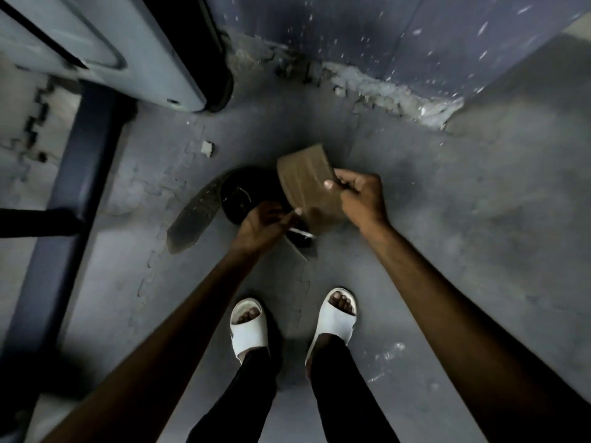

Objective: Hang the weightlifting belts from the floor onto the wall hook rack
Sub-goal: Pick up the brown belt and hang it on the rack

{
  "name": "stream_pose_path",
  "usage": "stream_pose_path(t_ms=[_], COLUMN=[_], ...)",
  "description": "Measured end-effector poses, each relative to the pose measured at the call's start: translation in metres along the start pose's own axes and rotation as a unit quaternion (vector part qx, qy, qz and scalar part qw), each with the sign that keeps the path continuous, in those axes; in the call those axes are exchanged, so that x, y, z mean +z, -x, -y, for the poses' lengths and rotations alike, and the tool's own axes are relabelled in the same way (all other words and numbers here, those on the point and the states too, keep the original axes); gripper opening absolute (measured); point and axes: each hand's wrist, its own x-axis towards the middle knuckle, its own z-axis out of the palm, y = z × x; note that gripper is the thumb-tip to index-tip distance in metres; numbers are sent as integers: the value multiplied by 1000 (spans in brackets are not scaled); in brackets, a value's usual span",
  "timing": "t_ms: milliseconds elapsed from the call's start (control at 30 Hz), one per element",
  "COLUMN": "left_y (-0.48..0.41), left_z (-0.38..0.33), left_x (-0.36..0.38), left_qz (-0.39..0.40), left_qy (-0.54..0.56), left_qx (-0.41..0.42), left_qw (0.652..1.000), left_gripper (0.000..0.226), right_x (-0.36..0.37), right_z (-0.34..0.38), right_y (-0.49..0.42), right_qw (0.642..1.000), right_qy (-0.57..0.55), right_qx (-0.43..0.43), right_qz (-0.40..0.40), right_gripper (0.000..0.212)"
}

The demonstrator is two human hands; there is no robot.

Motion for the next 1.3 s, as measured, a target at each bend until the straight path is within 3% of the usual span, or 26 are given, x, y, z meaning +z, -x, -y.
stream_pose_path(t_ms=[167, 233, 300, 400, 600, 700, 767, 900, 1033, 1167, 1300], left_y=[91, 131, 175, 240, 406, 486, 537, 641, 746, 804, 816], left_z=[-112, -152, -193, -250, -361, -410, -439, -494, -524, -503, -458], left_x=[-28, -40, -53, -72, -99, -117, -128, -150, -180, -190, -182], left_qz=[42, 51, 47, 40, 42, 27, 30, 42, 38, 5, 1], left_qy=[62, 90, 109, 110, 55, 53, 58, 68, 88, 105, 58], left_qx=[68, 81, 108, 164, 298, 331, 359, 415, 485, 557, 567], left_qw=[995, 991, 987, 980, 952, 942, 931, 906, 869, 824, 822], left_gripper=[34, 21, 24, 28, 13, 25, 35, 20, 25, 27, 19], right_x=[-47, -65, -90, -131, -221, -262, -284, -320, -343, -356, -373], right_z=[112, 151, 195, 258, 379, 434, 470, 546, 615, 668, 711], right_y=[88, 120, 153, 208, 345, 421, 467, 562, 652, 721, 777], right_qw=[980, 969, 966, 962, 958, 952, 946, 924, 894, 876, 855], right_qy=[-188, -239, -255, -273, -260, -244, -240, -269, -307, -315, -317], right_qx=[66, 63, 44, -1, -112, -175, -213, -270, -325, -366, -408], right_qz=[-1, -2, -3, 13, 50, 64, 55, 32, 17, -3, -48], right_gripper=[32, 31, 33, 34, 22, 10, 16, 14, 11, 21, 30])
